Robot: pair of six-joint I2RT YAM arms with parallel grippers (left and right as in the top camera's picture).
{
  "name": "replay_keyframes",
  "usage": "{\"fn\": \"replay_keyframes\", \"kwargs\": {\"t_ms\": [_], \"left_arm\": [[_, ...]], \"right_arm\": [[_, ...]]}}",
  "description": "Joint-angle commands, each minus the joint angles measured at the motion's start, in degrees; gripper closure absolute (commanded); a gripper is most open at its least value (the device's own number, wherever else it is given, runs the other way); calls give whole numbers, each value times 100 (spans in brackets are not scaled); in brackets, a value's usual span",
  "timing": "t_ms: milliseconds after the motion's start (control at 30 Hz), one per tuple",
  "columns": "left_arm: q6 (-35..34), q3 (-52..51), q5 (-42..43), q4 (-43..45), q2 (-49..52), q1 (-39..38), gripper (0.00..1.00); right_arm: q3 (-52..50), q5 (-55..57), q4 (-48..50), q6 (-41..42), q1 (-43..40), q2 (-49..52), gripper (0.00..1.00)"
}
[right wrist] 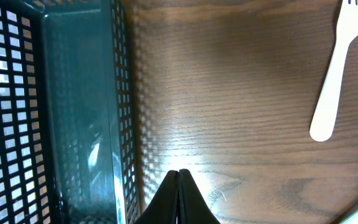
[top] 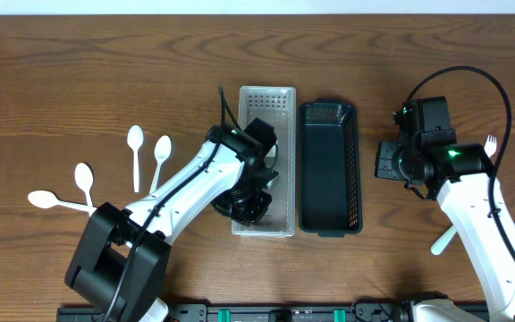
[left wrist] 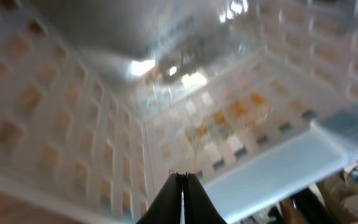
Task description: Pack container
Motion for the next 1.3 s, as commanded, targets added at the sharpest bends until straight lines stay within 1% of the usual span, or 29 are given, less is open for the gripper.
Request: {"fn": "replay_keyframes", "kwargs": {"t_ms": [0, 100, 200, 333, 400, 500, 567, 633, 767, 867, 933, 1033, 1133, 1200, 1267], "left_arm": [[-55, 136, -55, 146, -70, -17, 94], [-201, 446, -706, 249, -101, 20, 94], [-203, 940, -1305, 223, -190, 94, 94], [-203, 1561, -1456, 208, -444, 310, 94], [-205, 1646, -1495, 208, -597, 481, 94], [-426, 1644, -1934, 155, -758, 852, 94], [-461, 1644, -2079, 138, -791, 1172, 94], [-538, 1644, -2087, 160, -791, 1539, 94], [-914, 1644, -2055, 260, -791, 2323, 94], [-918, 1644, -1810, 293, -791, 2830, 94], [-957, 1644, -1808, 293, -791, 3047, 94], [-955, 1644, -1810, 293, -791, 3241, 94], [-955, 1644, -1810, 293, -791, 3300, 94], [-955, 1644, -1810, 306, -791, 3298, 94], [-955, 1644, -1810, 317, -791, 3298, 94]], "right_arm": [[122, 83, 4, -46, 2, -26, 99], [122, 85, -22, -20, -46, -26, 99], [122, 118, -55, -20, -149, -26, 99], [122, 153, -118, -39, -337, 44, 99], [122, 133, -155, -105, -372, 173, 99], [120, 120, -223, -155, -358, 457, 99], [120, 79, -208, -160, -348, 684, 99], [120, -94, -136, -243, -345, 927, 99], [120, -411, -2, -306, -343, 1443, 99], [120, -706, 142, -361, -343, 1788, 99], [120, -1047, 227, -468, -343, 1961, 99], [120, -1497, 348, -560, -328, 2122, 99], [120, -2179, 616, -896, -236, 2149, 99], [120, -2529, 820, -951, -157, 2149, 99], [120, -2583, 960, -949, -63, 2149, 99]]}}
